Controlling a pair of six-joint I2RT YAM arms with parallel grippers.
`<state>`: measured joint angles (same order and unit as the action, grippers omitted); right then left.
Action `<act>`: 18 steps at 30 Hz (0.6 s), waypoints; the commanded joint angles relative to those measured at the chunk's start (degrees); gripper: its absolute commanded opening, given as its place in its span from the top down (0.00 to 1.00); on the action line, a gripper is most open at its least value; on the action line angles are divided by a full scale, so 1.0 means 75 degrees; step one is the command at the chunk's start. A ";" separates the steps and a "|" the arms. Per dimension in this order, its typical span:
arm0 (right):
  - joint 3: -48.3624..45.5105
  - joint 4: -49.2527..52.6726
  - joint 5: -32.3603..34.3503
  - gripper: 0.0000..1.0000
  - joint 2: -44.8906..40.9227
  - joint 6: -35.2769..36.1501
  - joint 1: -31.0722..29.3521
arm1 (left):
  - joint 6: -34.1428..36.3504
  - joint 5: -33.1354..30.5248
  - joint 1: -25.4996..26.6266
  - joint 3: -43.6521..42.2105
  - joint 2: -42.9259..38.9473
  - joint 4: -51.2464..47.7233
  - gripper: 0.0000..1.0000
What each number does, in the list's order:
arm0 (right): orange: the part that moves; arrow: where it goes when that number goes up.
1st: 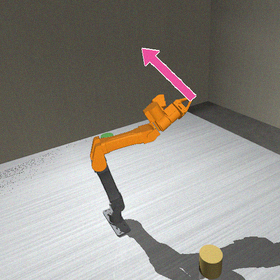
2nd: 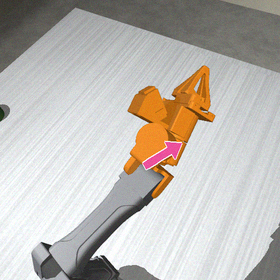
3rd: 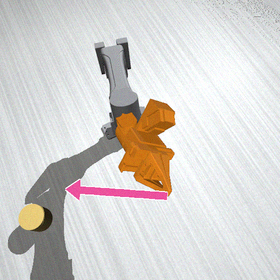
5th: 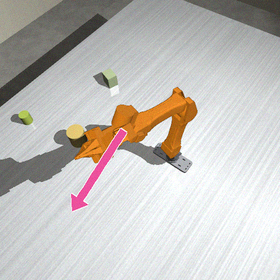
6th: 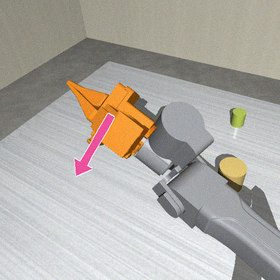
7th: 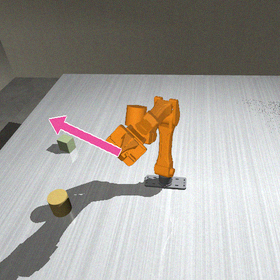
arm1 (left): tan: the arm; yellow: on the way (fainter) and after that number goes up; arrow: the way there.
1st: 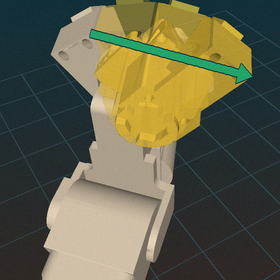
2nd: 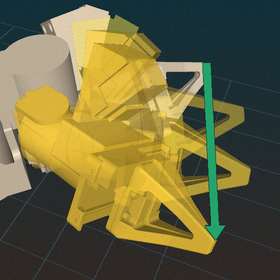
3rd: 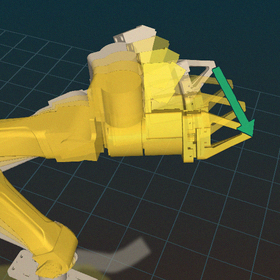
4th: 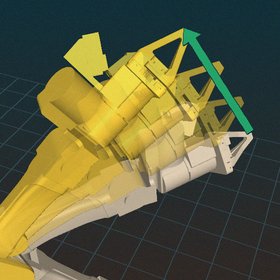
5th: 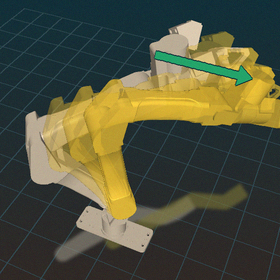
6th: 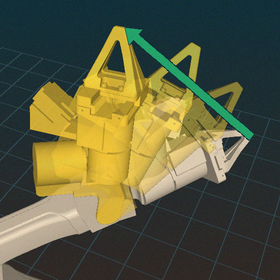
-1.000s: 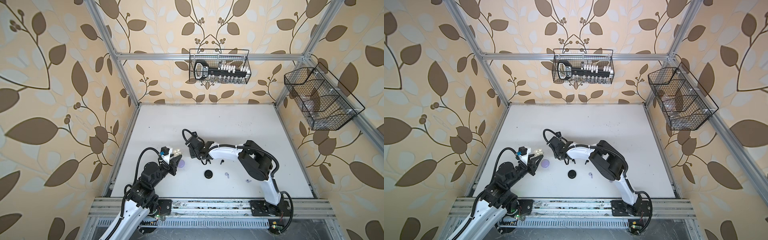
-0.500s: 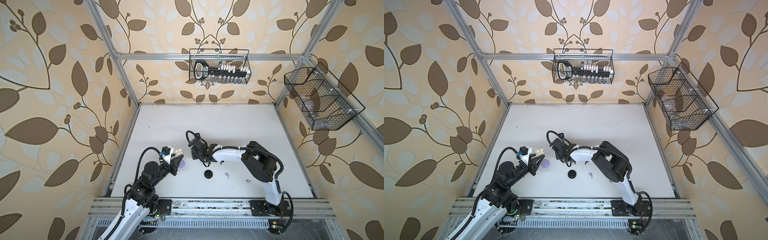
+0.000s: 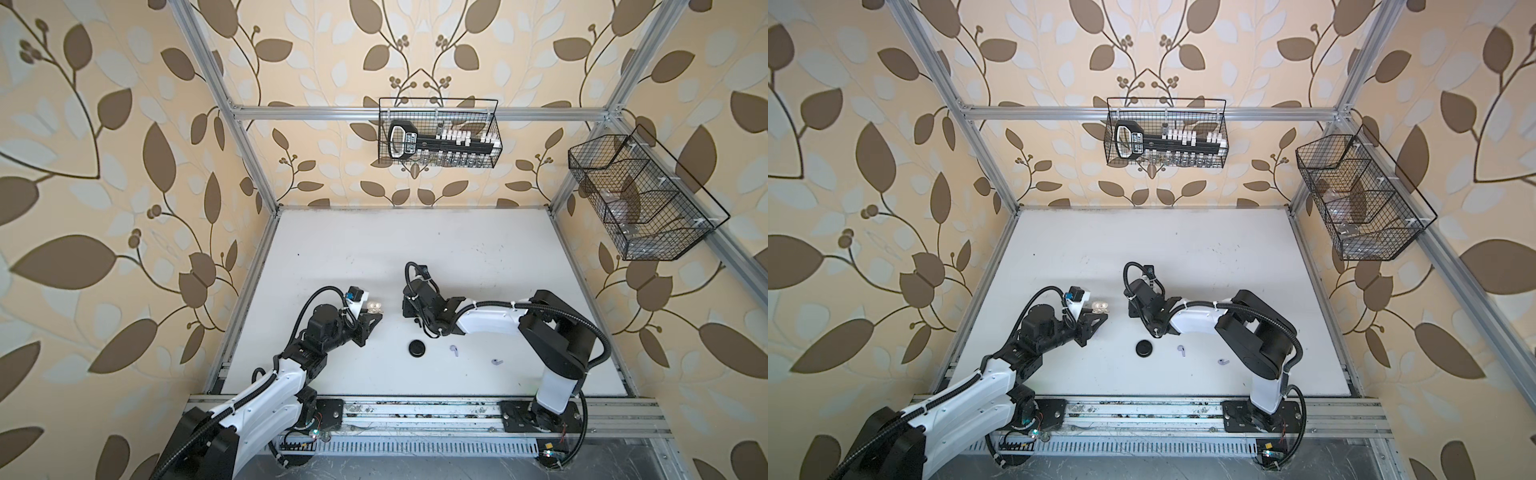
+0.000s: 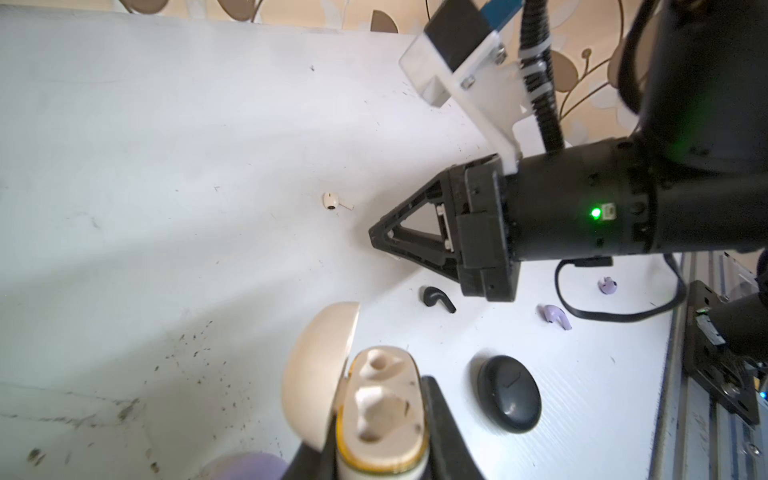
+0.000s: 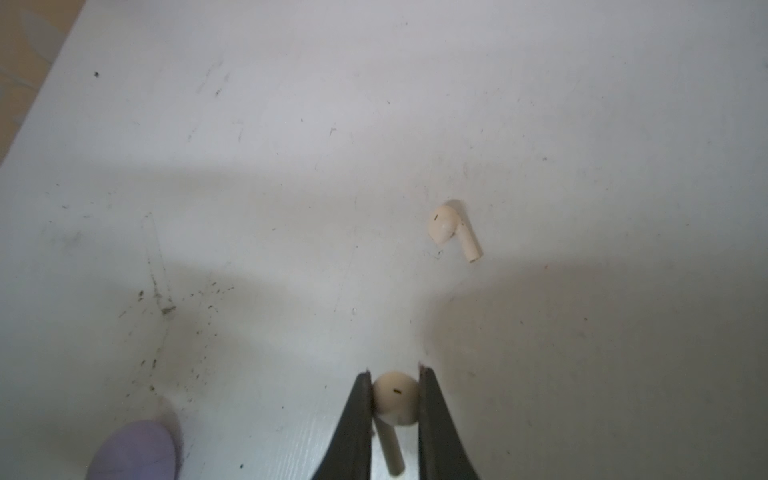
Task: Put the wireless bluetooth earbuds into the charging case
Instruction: 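Lift the earbud and carry it toward the open case in the left gripper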
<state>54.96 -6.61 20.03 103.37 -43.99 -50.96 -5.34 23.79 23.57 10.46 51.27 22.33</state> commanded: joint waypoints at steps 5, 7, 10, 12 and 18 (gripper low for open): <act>-0.0664 -0.0826 0.0328 0.87 -0.0778 -0.0387 0.0009 | -0.0123 0.0661 0.0220 0.0452 0.0790 0.1684 1.00; -0.0832 -0.0949 0.0403 0.88 -0.0952 -0.0443 -0.0012 | -0.0051 0.0619 0.0363 0.0521 0.0977 0.1696 1.00; -0.1149 -0.1212 0.0645 0.88 -0.1307 -0.0542 -0.0096 | -0.0019 0.0535 0.0542 0.0606 0.1196 0.1782 1.00; -0.1248 -0.1228 0.0779 0.88 -0.1495 -0.0586 -0.0141 | 0.0018 0.0530 0.0658 0.0612 0.1290 0.1884 1.00; -0.1733 -0.1434 0.1322 0.88 -0.2328 -0.0802 -0.0395 | 0.0074 0.0625 0.0851 0.0701 0.1528 0.2191 1.00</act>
<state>43.77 -15.46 25.93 88.86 -48.03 -52.95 -5.93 26.96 29.34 12.97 62.37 34.13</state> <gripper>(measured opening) 0.139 0.250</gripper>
